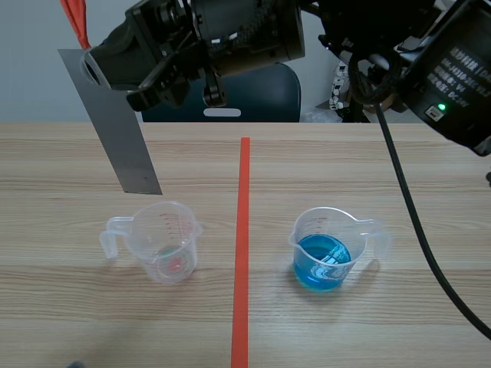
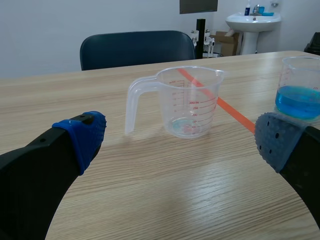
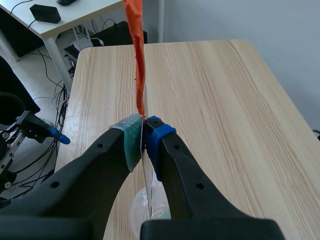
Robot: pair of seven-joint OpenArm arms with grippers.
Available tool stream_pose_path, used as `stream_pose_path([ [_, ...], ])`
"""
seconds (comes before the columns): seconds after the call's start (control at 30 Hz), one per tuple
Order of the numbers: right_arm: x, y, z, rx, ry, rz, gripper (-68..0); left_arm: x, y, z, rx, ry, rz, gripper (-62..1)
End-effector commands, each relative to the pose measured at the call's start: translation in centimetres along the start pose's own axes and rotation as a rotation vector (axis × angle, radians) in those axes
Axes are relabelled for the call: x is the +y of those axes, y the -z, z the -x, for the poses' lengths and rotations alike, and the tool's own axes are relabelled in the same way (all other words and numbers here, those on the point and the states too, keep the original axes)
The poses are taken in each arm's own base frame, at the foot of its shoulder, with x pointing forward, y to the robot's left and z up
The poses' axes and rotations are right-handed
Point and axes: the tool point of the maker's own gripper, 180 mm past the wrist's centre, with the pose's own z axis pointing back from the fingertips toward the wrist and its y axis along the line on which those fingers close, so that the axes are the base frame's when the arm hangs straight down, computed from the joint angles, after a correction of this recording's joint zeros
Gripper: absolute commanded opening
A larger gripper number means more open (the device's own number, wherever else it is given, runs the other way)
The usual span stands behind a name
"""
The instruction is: Do the redox reaction experiment. put the plate into the left beaker
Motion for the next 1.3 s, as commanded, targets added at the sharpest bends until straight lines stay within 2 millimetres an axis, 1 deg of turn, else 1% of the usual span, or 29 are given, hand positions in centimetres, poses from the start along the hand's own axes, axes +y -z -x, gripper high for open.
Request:
stream_pose_path([
  [0.0,-0.6,-0.3,-1.1,-0.029,-0.013,0.013,-66.9,0.2,0.1,-0.7,-0.028,0.008,0.002,1.4],
  [0.2,-0.6,-0.3,-1.0,-0.027,-0.011,0.014,-66.9,0.2,0.1,-0.7,-0.028,0.008,0.003,1.4],
  [0.33,-1.2,-0.3,-0.7,-0.037,0.012,0.025,-66.9,0.2,0.1,-0.7,-0.028,0.008,0.003,1.4],
  [0.53,-2.2,-0.3,0.8,-0.041,0.067,0.047,-66.9,0.2,0.1,-0.7,-0.028,0.008,0.003,1.4],
  [0.73,-2.9,-0.2,2.0,-0.042,0.070,0.078,-66.9,0.2,0.1,-0.7,-0.028,0.008,0.003,1.4],
  [0.87,-2.1,0.2,2.9,-0.031,0.055,0.048,-66.9,0.2,0.1,-0.7,-0.027,0.008,0.003,1.4],
  [1.07,-1.5,0.5,4.3,-0.020,0.058,0.053,-66.9,0.2,0.1,-0.7,-0.027,0.008,0.003,1.4],
  [1.27,-1.1,0.6,4.8,-0.033,0.049,0.055,-66.9,0.2,0.1,-0.7,-0.027,0.008,0.003,1.4],
])
